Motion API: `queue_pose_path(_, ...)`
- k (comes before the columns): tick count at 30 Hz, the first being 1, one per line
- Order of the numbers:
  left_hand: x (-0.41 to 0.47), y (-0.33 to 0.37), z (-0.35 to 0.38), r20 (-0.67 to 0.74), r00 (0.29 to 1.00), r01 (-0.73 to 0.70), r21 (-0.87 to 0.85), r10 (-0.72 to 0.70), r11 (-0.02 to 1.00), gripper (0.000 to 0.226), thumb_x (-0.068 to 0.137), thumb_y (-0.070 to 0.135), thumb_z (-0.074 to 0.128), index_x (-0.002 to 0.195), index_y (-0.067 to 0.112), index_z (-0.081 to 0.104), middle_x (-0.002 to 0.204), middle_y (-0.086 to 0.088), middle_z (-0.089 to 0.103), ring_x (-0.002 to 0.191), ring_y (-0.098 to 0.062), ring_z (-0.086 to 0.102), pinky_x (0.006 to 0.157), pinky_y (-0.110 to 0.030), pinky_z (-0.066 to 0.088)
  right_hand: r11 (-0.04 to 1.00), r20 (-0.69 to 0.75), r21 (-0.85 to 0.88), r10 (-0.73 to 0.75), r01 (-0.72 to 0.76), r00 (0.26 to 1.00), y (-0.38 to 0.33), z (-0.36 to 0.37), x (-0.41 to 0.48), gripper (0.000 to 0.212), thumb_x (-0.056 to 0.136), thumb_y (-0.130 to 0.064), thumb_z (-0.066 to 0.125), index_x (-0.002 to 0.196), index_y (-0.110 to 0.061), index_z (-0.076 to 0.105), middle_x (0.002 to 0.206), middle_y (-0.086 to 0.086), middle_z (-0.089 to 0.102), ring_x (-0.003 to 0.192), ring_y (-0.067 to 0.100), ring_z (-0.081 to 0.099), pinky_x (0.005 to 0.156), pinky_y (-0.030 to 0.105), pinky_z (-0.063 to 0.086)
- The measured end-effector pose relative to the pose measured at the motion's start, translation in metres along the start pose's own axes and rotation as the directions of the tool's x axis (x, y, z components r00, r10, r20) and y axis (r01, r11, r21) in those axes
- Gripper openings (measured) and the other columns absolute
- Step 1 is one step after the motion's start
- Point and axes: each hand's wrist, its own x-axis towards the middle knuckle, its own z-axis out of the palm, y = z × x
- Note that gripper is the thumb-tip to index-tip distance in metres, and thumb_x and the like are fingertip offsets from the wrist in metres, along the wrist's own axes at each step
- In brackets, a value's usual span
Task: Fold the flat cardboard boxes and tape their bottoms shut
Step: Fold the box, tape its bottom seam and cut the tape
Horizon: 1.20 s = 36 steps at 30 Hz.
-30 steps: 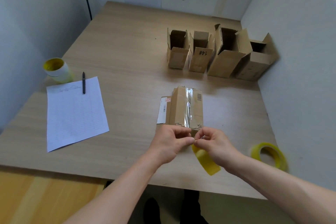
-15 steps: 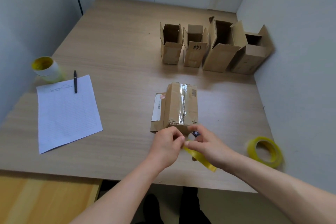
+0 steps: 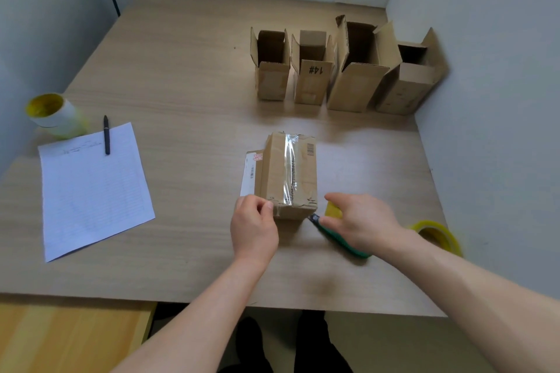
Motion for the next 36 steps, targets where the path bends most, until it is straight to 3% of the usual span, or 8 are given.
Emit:
queue_pose_path(5, 0.004, -0.009, 0.009, -0.033, 0.999, -0.017, 0.026, 0.018, 1.0, 0.016, 0.094, 0.01, 0.06, 0.078, 0.013, 0.056, 0.091, -0.001, 0.049, 0.084, -0.018, 0.051, 0.074, -0.02, 0.034, 0.994, -0.006, -0.111, -0.015, 0.015, 1.0, 0.007, 0.017, 0.014, 0.049, 0.091, -0.066, 0.047, 0.12, -0.027, 0.049, 0.115, 0.005, 0.067, 0.108, 0.031, 0.058, 0.069, 0.036, 0.042)
queue_pose_path(10, 0.01, -0.014, 0.011, -0.054, 0.998, -0.035, 0.037, 0.037, 0.999, 0.014, 0.092, 0.008, 0.06, 0.079, 0.009, 0.058, 0.094, -0.002, 0.05, 0.082, -0.015, 0.051, 0.073, -0.017, 0.033, 0.997, -0.035, -0.072, -0.043, 0.04, 0.998, 0.009, 0.024, 0.022, 0.057, 0.091, -0.066, 0.049, 0.13, -0.025, 0.043, 0.113, 0.007, 0.067, 0.107, 0.033, 0.059, 0.076, 0.039, 0.049)
queue_pose_path(18, 0.02, -0.022, 0.016, -0.066, 0.997, -0.046, 0.043, 0.048, 0.998, 0.01, 0.09, 0.005, 0.061, 0.08, 0.006, 0.062, 0.096, 0.0, 0.056, 0.083, -0.019, 0.056, 0.074, -0.019, 0.034, 0.993, -0.083, -0.041, -0.114, 0.11, 0.99, 0.005, 0.028, 0.031, 0.051, 0.093, -0.059, 0.052, 0.133, -0.033, 0.033, 0.096, 0.006, 0.069, 0.093, 0.033, 0.062, 0.063, 0.035, 0.037)
queue_pose_path(24, 0.027, -0.024, 0.018, -0.059, 0.998, -0.015, 0.045, 0.018, 0.999, 0.011, 0.09, 0.006, 0.063, 0.079, 0.007, 0.063, 0.09, -0.002, 0.056, 0.08, -0.02, 0.055, 0.072, -0.02, 0.033, 0.99, -0.091, -0.071, -0.126, 0.119, 0.988, 0.007, 0.033, 0.042, 0.059, 0.094, -0.059, 0.051, 0.144, -0.038, 0.028, 0.107, 0.007, 0.069, 0.102, 0.033, 0.063, 0.071, 0.036, 0.044)
queue_pose_path(28, 0.036, -0.025, 0.015, -0.047, 0.995, 0.089, 0.068, -0.086, 0.994, 0.019, 0.089, 0.012, 0.065, 0.071, 0.015, 0.061, 0.087, -0.003, 0.06, 0.079, -0.019, 0.055, 0.071, -0.022, 0.033, 0.987, -0.1, -0.096, -0.139, 0.129, 0.985, 0.004, 0.035, 0.05, 0.06, 0.094, -0.058, 0.051, 0.145, -0.038, 0.027, 0.108, 0.007, 0.068, 0.101, 0.034, 0.063, 0.071, 0.036, 0.041)
queue_pose_path(32, 0.051, -0.028, 0.012, -0.003, 0.971, 0.239, 0.088, -0.24, 0.967, 0.021, 0.086, 0.019, 0.068, 0.066, 0.019, 0.063, 0.087, -0.006, 0.069, 0.085, -0.024, 0.062, 0.073, -0.026, 0.04, 0.982, -0.128, -0.125, -0.158, 0.143, 0.979, -0.004, 0.035, 0.059, 0.05, 0.093, -0.053, 0.056, 0.134, -0.033, 0.036, 0.101, 0.007, 0.068, 0.094, 0.034, 0.064, 0.067, 0.036, 0.042)
queue_pose_path(35, 0.057, -0.031, 0.01, 0.026, 0.959, 0.281, 0.065, -0.283, 0.958, 0.009, 0.082, 0.021, 0.073, 0.079, 0.017, 0.066, 0.088, -0.003, 0.069, 0.088, -0.023, 0.064, 0.074, -0.025, 0.041, 0.974, -0.131, -0.154, -0.187, 0.166, 0.974, -0.005, 0.034, 0.065, 0.046, 0.091, -0.052, 0.058, 0.126, -0.029, 0.039, 0.098, 0.007, 0.068, 0.092, 0.035, 0.064, 0.065, 0.036, 0.041)
queue_pose_path(36, 0.059, -0.034, 0.008, 0.027, 0.947, 0.321, 0.02, -0.321, 0.947, 0.017, 0.08, 0.022, 0.076, 0.091, 0.016, 0.063, 0.092, -0.002, 0.067, 0.09, -0.023, 0.063, 0.077, -0.027, 0.043, 0.971, -0.124, -0.16, -0.197, 0.176, 0.973, -0.005, 0.034, 0.066, 0.045, 0.091, -0.051, 0.058, 0.124, -0.028, 0.039, 0.097, 0.007, 0.068, 0.09, 0.035, 0.064, 0.064, 0.036, 0.041)
